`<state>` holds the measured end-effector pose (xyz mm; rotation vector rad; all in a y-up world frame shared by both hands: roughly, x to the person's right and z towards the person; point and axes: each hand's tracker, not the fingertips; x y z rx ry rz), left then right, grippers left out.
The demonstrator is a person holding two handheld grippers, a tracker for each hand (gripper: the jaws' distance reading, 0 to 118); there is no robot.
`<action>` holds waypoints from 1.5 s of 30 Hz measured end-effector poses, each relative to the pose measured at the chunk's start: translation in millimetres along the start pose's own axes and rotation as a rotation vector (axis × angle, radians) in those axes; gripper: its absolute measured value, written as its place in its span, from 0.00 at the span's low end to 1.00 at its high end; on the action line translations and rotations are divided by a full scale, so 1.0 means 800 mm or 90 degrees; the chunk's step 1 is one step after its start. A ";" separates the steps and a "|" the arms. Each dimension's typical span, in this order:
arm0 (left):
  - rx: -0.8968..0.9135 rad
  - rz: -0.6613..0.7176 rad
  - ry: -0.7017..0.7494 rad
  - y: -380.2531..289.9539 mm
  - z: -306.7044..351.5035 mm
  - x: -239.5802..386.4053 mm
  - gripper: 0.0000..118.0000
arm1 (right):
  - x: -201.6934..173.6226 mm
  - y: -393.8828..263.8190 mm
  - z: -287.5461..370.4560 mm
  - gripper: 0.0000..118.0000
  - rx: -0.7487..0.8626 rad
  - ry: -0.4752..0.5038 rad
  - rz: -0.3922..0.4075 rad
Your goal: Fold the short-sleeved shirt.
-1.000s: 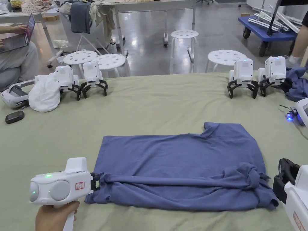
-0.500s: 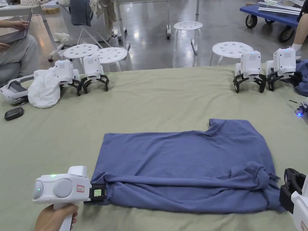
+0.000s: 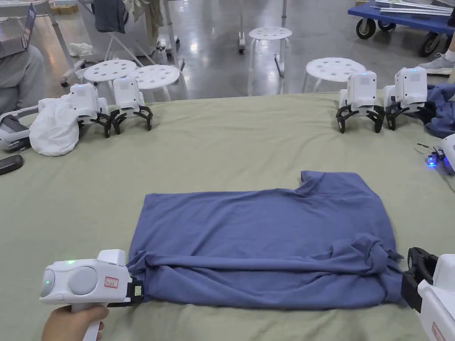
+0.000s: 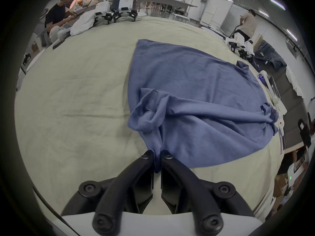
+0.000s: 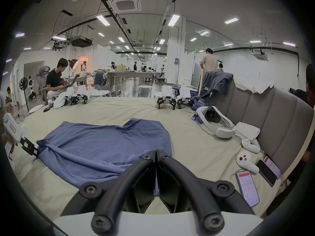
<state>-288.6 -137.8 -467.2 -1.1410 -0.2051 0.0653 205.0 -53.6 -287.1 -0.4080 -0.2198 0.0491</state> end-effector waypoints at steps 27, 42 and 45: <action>0.075 0.004 -0.029 -0.001 0.076 0.013 0.03 | 0.034 -0.058 -0.149 0.79 -0.327 0.041 -0.115; 0.096 0.032 -0.021 -0.011 0.077 0.004 0.03 | 0.046 -0.050 -0.121 0.07 -0.300 0.062 -0.111; 0.114 0.058 -0.045 -0.013 0.092 -0.001 0.03 | 0.055 -0.024 -0.096 0.07 -0.274 0.080 -0.125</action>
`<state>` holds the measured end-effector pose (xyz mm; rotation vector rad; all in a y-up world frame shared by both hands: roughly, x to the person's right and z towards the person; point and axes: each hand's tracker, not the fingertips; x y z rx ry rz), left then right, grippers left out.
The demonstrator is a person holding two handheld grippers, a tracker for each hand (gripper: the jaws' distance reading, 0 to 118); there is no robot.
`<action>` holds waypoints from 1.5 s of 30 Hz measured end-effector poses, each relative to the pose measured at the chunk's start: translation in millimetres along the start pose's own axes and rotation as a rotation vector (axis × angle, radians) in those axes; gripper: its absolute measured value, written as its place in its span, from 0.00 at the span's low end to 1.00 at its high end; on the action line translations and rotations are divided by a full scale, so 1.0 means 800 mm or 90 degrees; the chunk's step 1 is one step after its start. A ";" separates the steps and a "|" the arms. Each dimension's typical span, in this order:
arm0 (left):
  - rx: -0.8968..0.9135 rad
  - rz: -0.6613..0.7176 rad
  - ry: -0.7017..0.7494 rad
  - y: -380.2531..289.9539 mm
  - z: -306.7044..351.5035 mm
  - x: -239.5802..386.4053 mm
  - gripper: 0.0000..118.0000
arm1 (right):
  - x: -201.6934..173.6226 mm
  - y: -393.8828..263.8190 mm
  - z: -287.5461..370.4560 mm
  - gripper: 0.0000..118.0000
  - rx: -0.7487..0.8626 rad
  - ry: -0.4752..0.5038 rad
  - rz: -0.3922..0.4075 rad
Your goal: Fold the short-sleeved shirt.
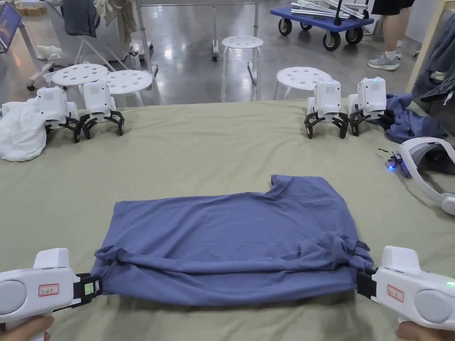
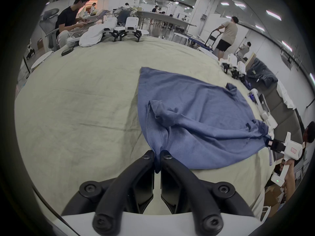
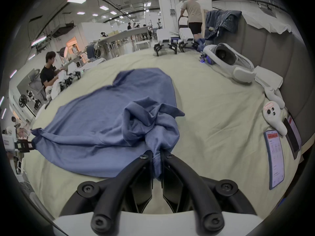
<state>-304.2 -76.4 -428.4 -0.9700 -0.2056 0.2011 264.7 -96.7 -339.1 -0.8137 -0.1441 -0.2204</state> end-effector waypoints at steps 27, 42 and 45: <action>-0.086 0.030 0.047 -0.183 0.057 -0.030 0.03 | 0.040 -0.151 0.088 0.07 -0.082 -0.005 -0.042; -0.066 0.018 0.072 -0.190 0.049 -0.037 0.03 | 0.030 -0.169 0.080 0.08 -0.079 -0.038 -0.036; -0.055 0.007 0.078 -0.191 0.052 -0.033 0.08 | 0.027 -0.166 0.085 0.10 -0.072 -0.036 -0.032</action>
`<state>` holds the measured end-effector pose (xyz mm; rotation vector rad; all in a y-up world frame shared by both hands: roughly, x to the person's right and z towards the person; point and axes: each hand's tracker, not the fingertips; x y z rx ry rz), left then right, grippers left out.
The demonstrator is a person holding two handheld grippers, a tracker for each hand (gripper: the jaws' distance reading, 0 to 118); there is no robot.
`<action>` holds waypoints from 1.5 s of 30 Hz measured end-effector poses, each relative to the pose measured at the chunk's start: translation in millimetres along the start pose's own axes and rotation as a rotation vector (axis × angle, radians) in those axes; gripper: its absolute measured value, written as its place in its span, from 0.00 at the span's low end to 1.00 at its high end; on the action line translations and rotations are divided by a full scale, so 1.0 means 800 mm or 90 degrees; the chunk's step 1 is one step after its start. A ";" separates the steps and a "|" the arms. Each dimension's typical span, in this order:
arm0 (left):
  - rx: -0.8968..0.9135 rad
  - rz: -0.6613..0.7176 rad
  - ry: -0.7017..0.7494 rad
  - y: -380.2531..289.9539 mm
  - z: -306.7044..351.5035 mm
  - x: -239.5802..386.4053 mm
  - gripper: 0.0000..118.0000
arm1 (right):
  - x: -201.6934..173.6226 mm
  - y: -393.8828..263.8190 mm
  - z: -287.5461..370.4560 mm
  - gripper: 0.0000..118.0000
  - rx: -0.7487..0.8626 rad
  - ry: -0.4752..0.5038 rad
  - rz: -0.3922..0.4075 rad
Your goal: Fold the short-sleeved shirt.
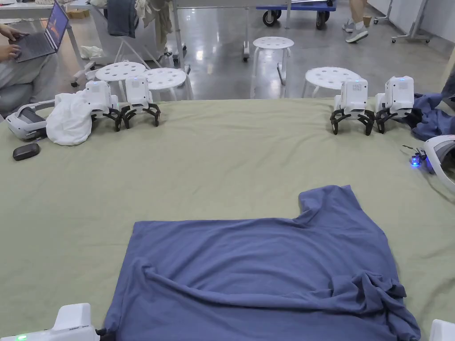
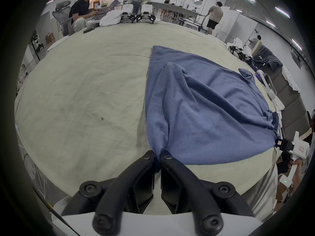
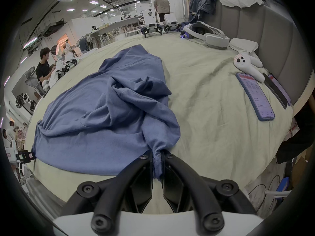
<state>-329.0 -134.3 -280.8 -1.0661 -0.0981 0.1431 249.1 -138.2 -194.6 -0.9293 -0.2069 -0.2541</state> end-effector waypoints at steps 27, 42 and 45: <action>0.365 -0.098 0.007 0.139 0.119 0.122 0.61 | -0.110 0.140 0.134 0.84 0.416 -0.018 0.135; 0.501 -0.118 0.009 0.112 0.096 0.158 0.00 | -0.136 0.124 0.111 0.03 0.500 -0.028 0.131; 0.490 -0.110 0.013 0.109 0.089 0.155 0.00 | -0.138 0.121 0.107 0.03 0.498 -0.033 0.139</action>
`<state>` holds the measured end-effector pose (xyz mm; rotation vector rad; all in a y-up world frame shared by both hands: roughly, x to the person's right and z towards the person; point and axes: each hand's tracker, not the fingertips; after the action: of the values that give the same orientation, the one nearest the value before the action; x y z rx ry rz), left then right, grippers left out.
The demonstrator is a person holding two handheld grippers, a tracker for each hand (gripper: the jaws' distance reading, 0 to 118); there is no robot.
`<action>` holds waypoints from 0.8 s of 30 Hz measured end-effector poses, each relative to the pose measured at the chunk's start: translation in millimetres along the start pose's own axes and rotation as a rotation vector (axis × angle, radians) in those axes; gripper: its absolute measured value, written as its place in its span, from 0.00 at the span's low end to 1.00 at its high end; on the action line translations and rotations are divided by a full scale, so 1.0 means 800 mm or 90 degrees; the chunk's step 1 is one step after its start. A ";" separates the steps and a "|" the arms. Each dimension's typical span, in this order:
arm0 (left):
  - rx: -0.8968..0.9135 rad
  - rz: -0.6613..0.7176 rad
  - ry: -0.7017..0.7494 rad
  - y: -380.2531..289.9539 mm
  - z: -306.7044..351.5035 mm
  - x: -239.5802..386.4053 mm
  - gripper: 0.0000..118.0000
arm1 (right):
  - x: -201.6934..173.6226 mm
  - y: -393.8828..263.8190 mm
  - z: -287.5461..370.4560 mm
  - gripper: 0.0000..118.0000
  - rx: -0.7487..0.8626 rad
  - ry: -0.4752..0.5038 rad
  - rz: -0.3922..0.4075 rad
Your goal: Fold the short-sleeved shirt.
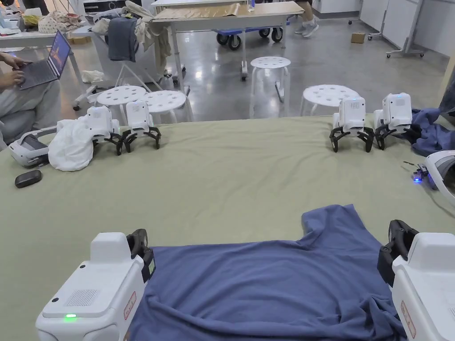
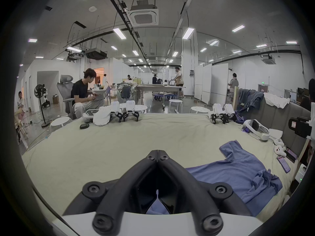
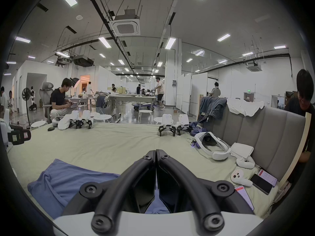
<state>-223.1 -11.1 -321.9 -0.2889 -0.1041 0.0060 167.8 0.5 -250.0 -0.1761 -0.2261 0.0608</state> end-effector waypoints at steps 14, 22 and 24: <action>-0.085 -0.010 -0.005 -0.005 -0.069 -0.032 0.00 | -0.004 0.005 -0.041 0.03 -0.014 -0.002 0.016; -0.181 -0.001 -0.013 0.003 -0.164 -0.068 0.00 | -0.010 0.006 -0.084 0.03 -0.028 -0.001 0.018; -0.232 0.009 -0.014 0.004 -0.193 -0.078 0.00 | -0.013 0.005 -0.094 0.03 -0.032 -0.001 0.021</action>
<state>-269.0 -53.6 -476.1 -0.6543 -0.1247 0.0041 174.9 -9.0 -324.7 -0.2299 -0.2259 0.0885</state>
